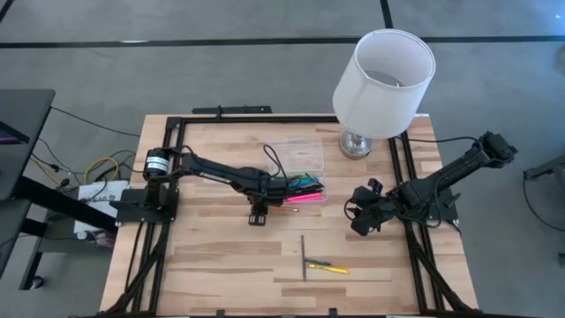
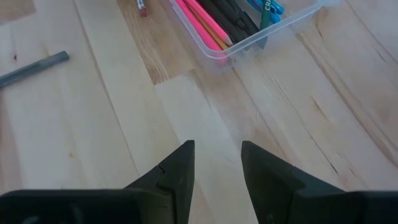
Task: Pick & place school supplies into a supply box
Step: Put the yellow pencil into the transparent supply box
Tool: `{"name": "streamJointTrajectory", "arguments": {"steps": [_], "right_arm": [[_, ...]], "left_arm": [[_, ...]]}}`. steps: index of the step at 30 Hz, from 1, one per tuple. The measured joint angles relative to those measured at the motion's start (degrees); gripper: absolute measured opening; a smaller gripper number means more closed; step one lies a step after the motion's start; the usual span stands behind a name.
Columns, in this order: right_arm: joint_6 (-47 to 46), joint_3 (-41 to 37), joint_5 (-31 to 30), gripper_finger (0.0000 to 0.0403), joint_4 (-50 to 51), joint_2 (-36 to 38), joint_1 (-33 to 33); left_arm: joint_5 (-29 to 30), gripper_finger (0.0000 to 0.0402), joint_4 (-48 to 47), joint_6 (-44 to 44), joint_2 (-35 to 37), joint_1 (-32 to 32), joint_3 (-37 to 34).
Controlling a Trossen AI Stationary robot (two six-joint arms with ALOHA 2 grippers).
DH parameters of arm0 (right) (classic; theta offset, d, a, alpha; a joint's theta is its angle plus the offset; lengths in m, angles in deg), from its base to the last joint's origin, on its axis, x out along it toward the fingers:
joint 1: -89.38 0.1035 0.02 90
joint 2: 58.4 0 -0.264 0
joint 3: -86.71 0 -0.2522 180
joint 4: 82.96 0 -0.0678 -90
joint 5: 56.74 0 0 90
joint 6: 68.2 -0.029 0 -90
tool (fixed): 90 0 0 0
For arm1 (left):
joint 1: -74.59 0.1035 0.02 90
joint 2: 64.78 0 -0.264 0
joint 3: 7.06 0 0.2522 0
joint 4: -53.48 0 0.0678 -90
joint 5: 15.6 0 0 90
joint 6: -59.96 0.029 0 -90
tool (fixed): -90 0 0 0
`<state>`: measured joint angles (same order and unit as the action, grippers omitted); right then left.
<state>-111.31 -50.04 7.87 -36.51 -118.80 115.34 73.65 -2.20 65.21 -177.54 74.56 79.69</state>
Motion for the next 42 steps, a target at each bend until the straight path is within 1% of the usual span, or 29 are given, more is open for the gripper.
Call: {"name": "streamJointTrajectory", "arguments": {"steps": [9,18,24,29,33,39,42], "right_arm": [[0.0,0.0,0.0,0.0124,0.0,0.0,0.0],[0.0,0.0,-0.1,0.0124,-0.2,0.0,-0.2],[0.1,0.0,-0.1,0.0124,-0.2,0.0,-0.2],[0.1,0.0,-0.1,0.0124,-0.2,0.0,-0.2],[0.1,0.0,-0.1,0.0124,-0.2,0.0,-0.2],[0.1,0.0,-0.2,0.0124,-0.2,0.0,-0.2],[0.1,0.0,-0.2,0.0124,-0.3,0.0,-0.2]], "left_arm": [[1.8,0.013,1.9,-4.3,-0.2,-3.0,-0.1],[3.1,0.013,7.8,-11.9,-0.4,-7.8,-0.2],[3.0,0.013,11.9,-16.1,-0.5,-9.8,-0.2],[5.4,0.013,15.6,-19.6,-0.5,-10.4,-0.2],[7.3,0.013,16.4,-23.2,-0.5,-10.3,-0.2],[6.8,0.013,19.8,-23.5,-1.0,-10.8,-0.2],[8.4,0.013,21.4,-23.3,-1.7,-11.3,0.2]]}}
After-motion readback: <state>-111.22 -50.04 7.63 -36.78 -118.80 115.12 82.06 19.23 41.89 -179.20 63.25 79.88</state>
